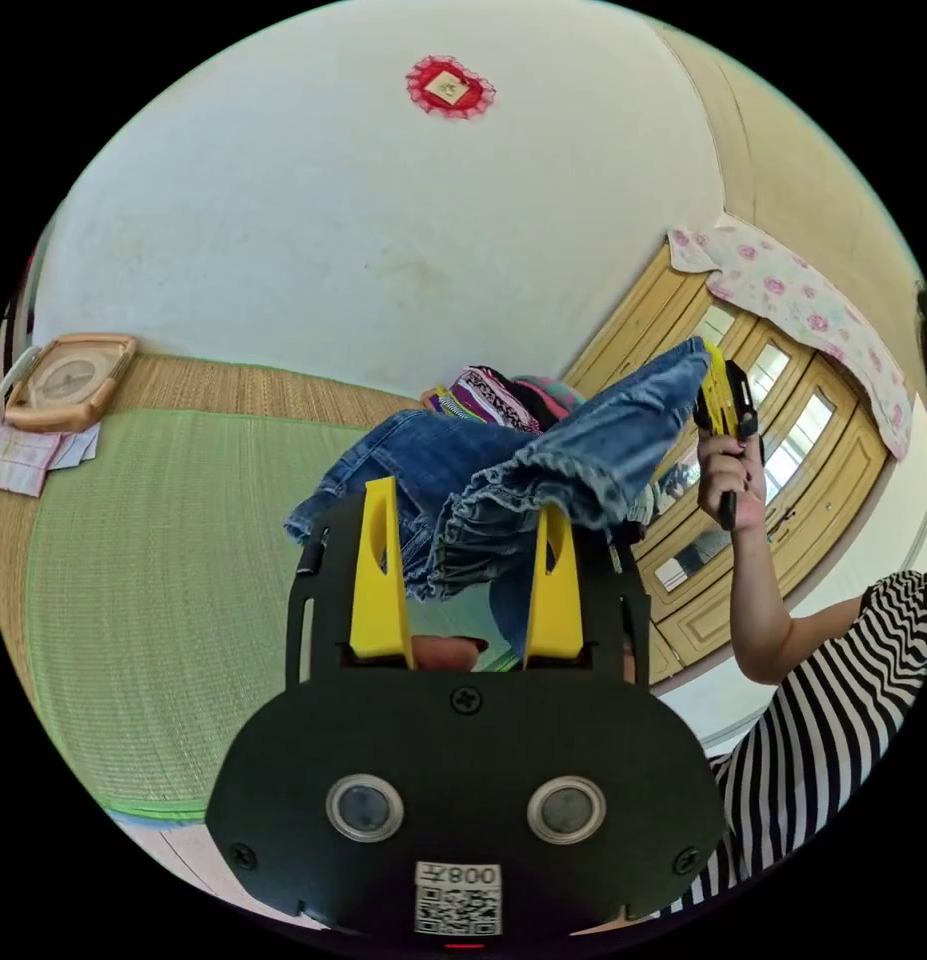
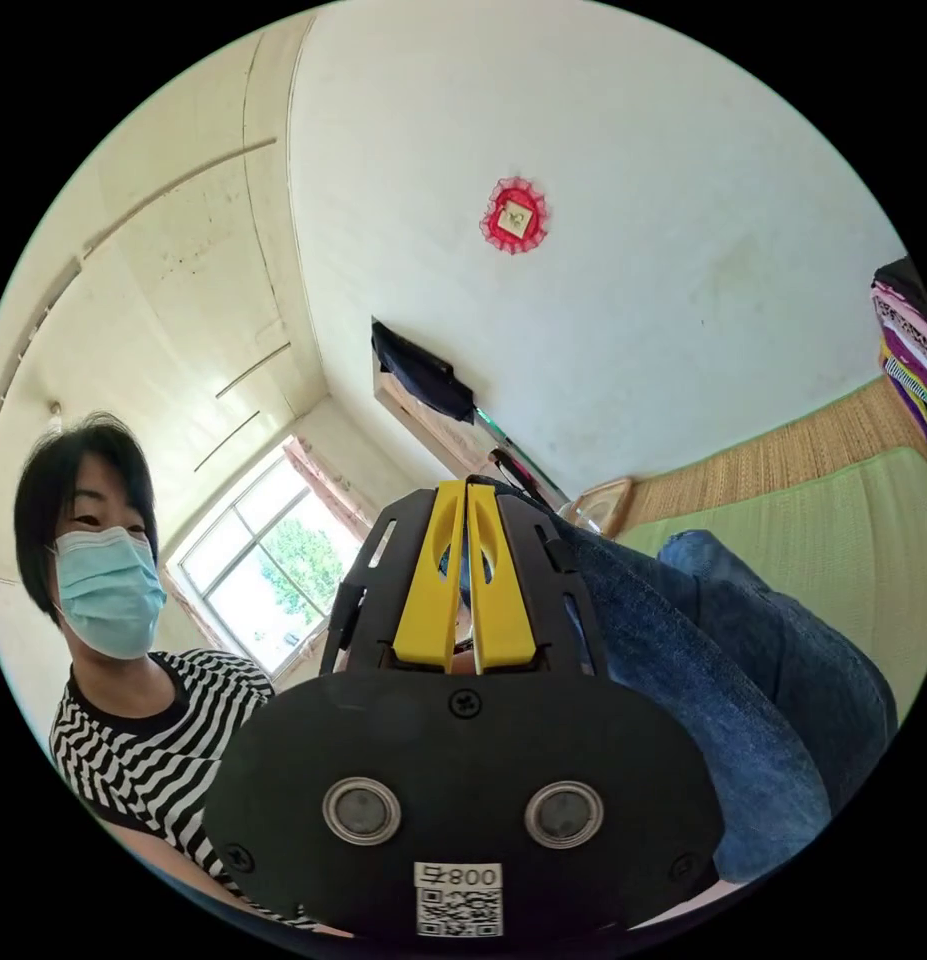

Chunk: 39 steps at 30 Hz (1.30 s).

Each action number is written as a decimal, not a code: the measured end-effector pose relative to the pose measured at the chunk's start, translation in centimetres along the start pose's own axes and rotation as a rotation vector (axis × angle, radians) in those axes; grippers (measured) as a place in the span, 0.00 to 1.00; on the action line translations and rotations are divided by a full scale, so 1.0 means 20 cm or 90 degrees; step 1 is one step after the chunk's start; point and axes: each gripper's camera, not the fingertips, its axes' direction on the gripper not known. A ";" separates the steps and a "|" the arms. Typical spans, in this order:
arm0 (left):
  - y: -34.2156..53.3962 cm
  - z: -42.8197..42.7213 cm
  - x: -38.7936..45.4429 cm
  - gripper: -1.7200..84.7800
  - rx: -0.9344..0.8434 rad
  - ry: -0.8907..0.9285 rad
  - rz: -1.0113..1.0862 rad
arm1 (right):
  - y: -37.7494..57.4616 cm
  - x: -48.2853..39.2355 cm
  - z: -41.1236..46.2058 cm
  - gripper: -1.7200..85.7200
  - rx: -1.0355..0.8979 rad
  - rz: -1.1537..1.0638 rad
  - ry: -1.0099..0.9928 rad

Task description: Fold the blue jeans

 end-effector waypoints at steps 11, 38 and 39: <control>0.06 -0.73 -0.62 0.06 0.015 -0.110 -0.109 | 0.13 0.33 0.54 0.05 -0.074 0.024 0.192; 0.04 -1.19 -1.18 0.04 -0.067 -0.215 -0.143 | 0.64 1.47 1.44 0.04 -0.646 0.078 0.778; 0.00 -1.20 -1.19 0.04 -0.058 -0.209 -0.138 | 0.61 1.46 1.43 0.04 -0.641 0.087 0.778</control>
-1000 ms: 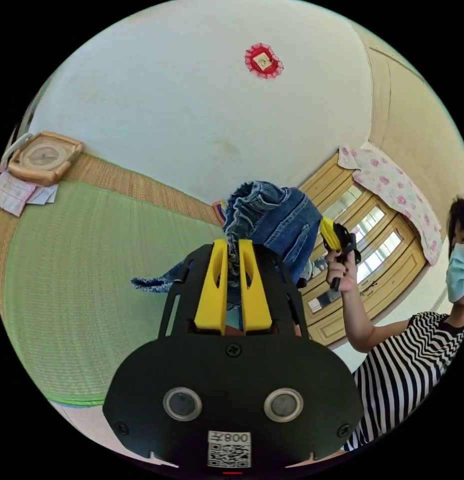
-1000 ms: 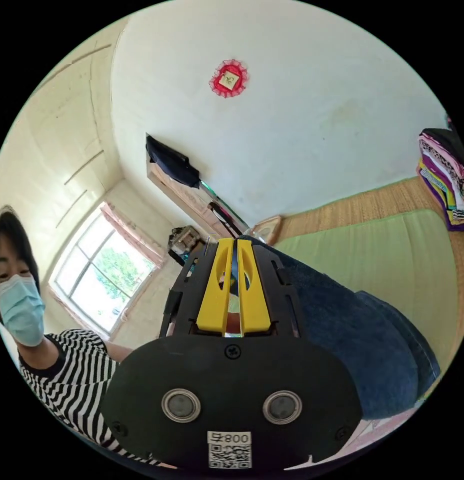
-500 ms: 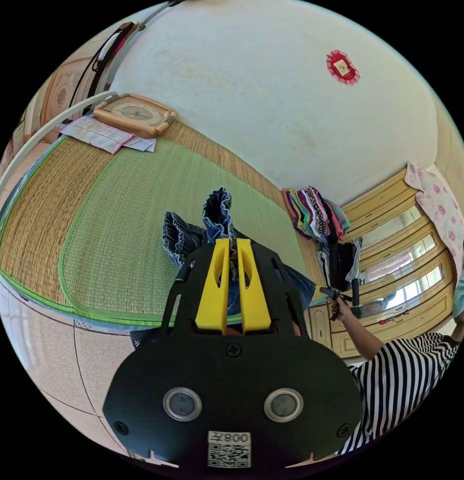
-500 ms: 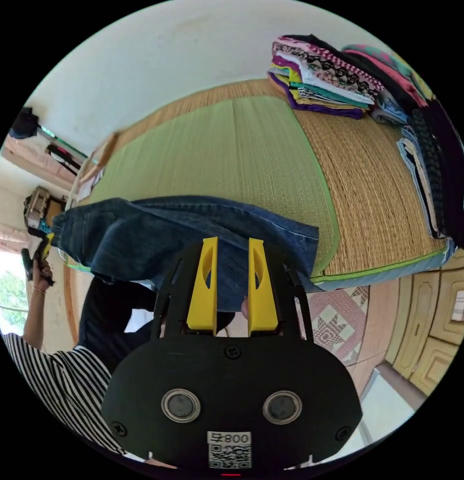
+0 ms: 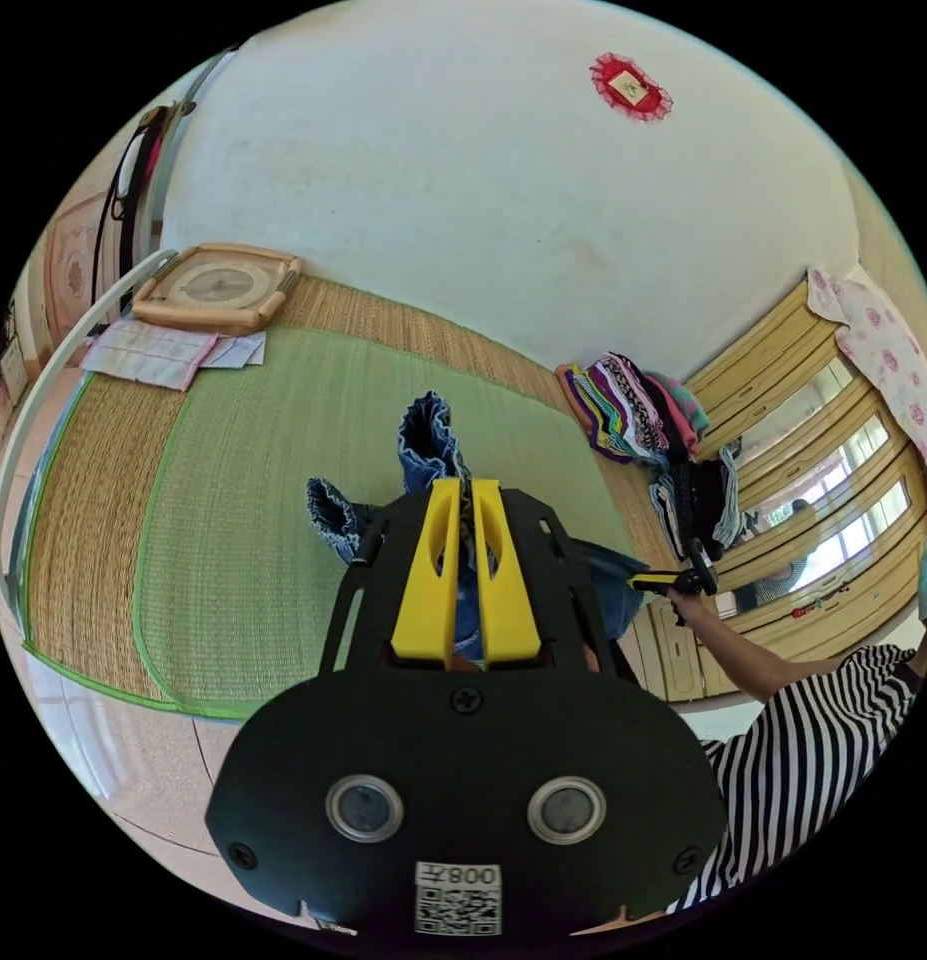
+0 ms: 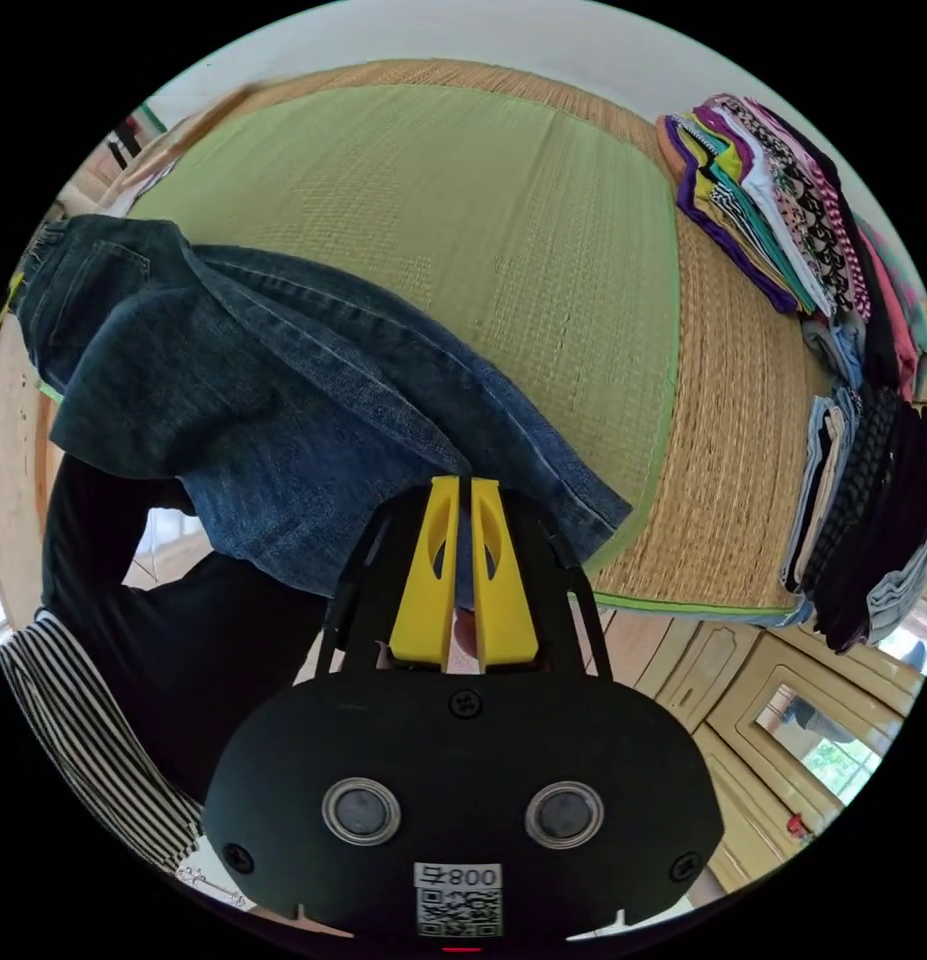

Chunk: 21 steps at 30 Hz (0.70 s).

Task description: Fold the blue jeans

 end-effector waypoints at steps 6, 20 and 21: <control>-0.40 -0.09 0.07 0.03 0.084 0.073 0.070 | 0.04 0.34 -0.65 0.03 0.194 0.106 0.027; -0.31 -0.65 -0.42 0.04 0.283 0.067 0.110 | 0.52 0.08 -1.21 0.04 0.485 0.050 0.055; -0.23 -0.63 -0.50 0.04 0.271 0.052 0.080 | 0.52 0.05 -1.10 0.04 0.450 0.047 0.034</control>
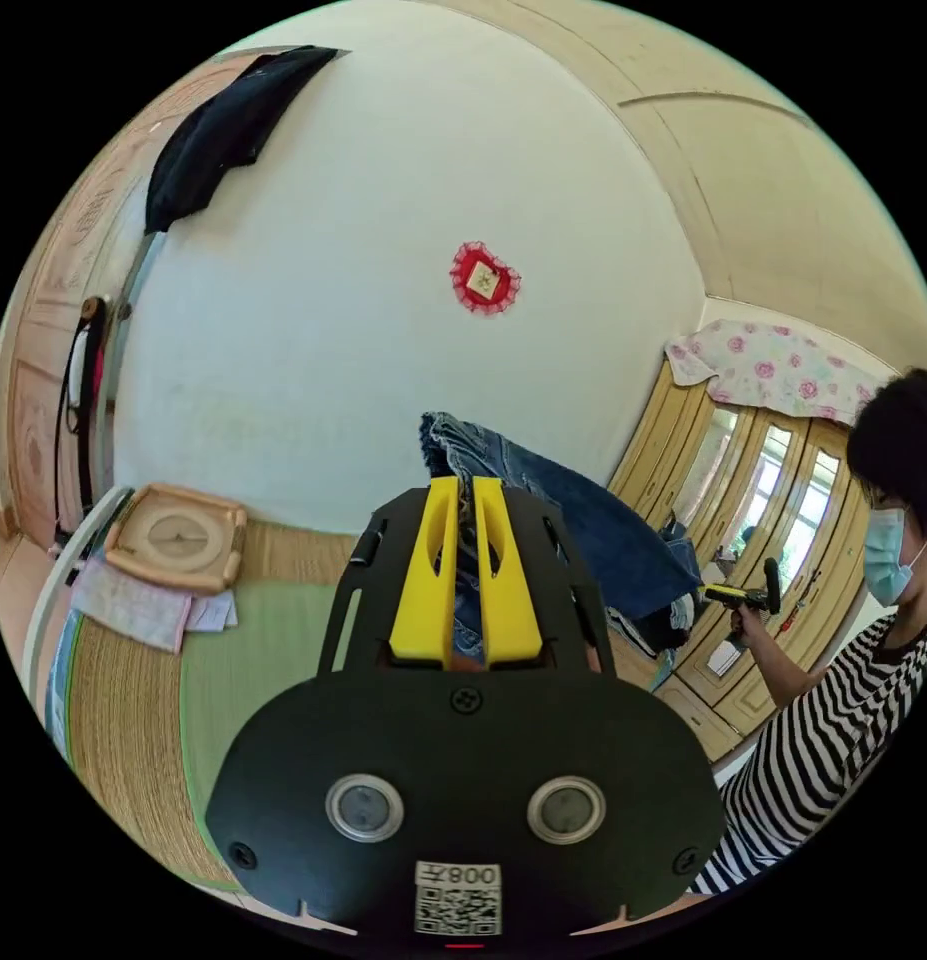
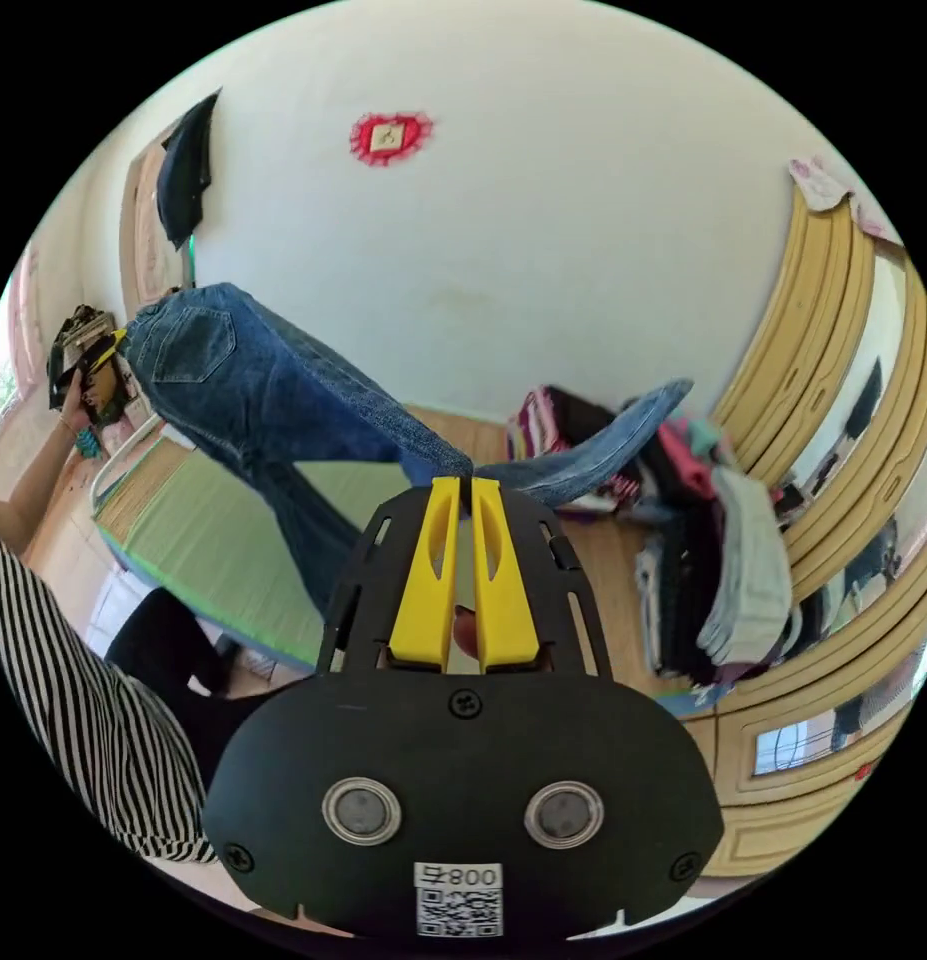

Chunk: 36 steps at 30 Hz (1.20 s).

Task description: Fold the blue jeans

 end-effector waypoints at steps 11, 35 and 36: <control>0.91 0.00 -0.57 0.04 -0.204 -0.159 -0.317 | 0.69 -0.02 0.98 0.07 -0.360 0.208 -0.220; 0.80 2.07 -0.54 0.05 -0.605 -0.345 -0.123 | 0.30 0.18 1.94 0.08 -0.383 0.235 0.014; 0.80 2.09 -0.52 0.04 -0.609 -0.351 -0.110 | 0.30 0.17 1.94 0.06 -0.383 0.229 0.010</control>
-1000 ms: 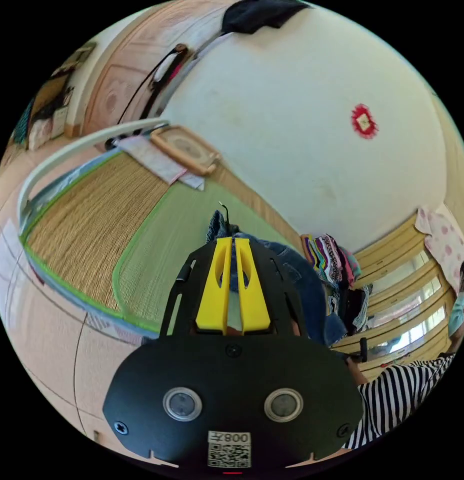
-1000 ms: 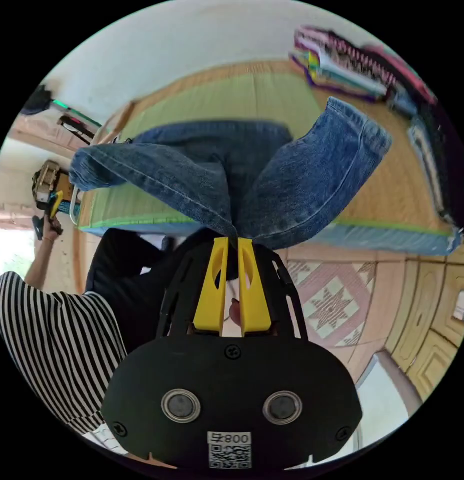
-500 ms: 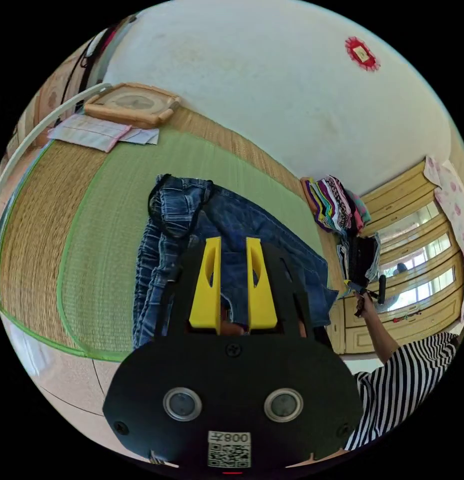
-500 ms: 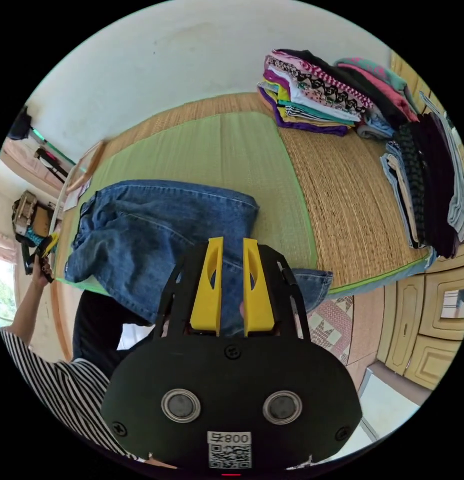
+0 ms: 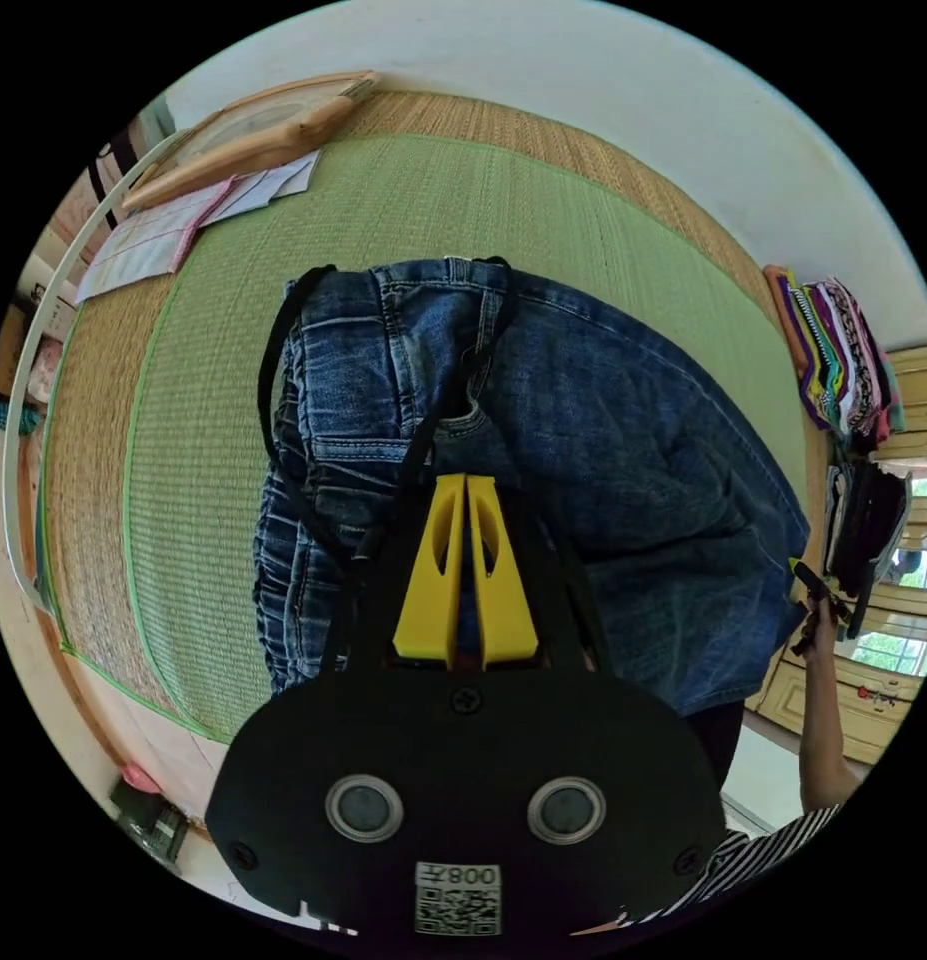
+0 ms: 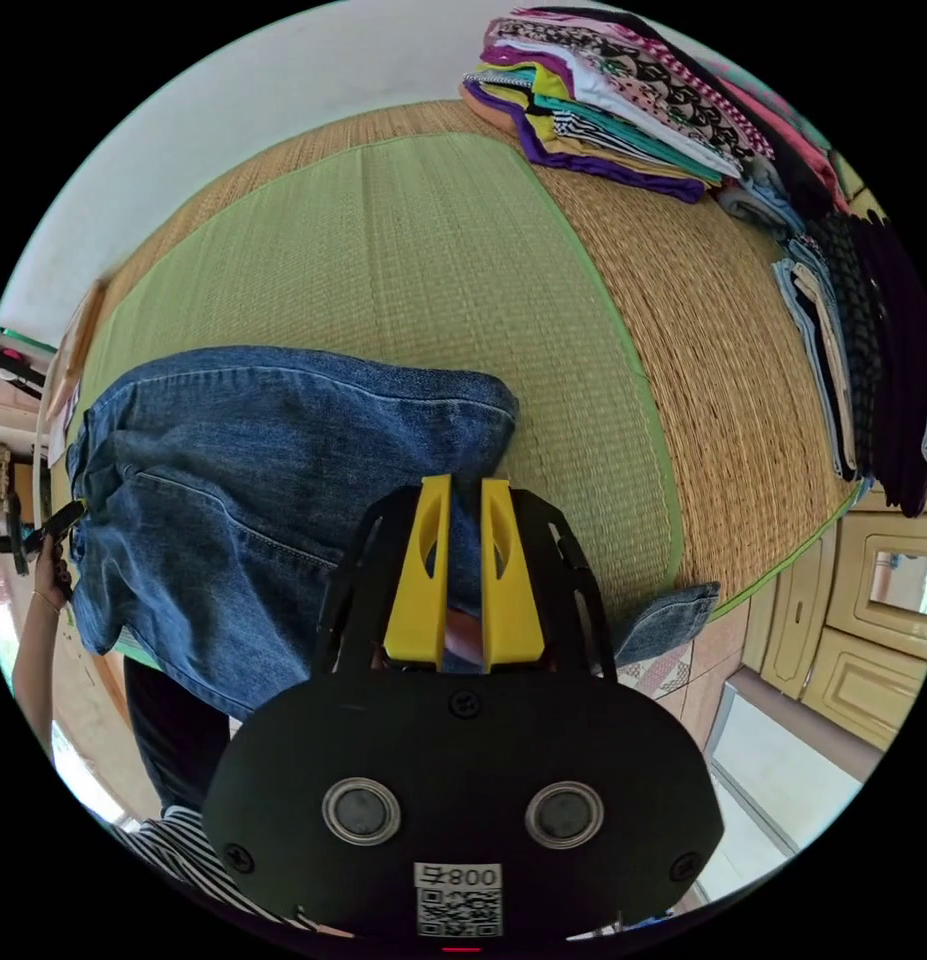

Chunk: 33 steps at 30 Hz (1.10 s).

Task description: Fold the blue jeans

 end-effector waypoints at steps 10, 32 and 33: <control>0.01 -0.37 0.06 0.02 0.239 0.050 0.005 | -0.04 -0.08 -0.72 0.03 0.252 -0.135 -0.055; -0.38 0.29 0.90 0.09 0.107 0.170 0.174 | -0.55 0.56 -0.02 0.11 0.103 0.057 0.011; -0.40 0.30 0.94 0.10 0.106 0.174 0.184 | -0.56 0.61 0.03 0.11 0.095 0.068 -0.005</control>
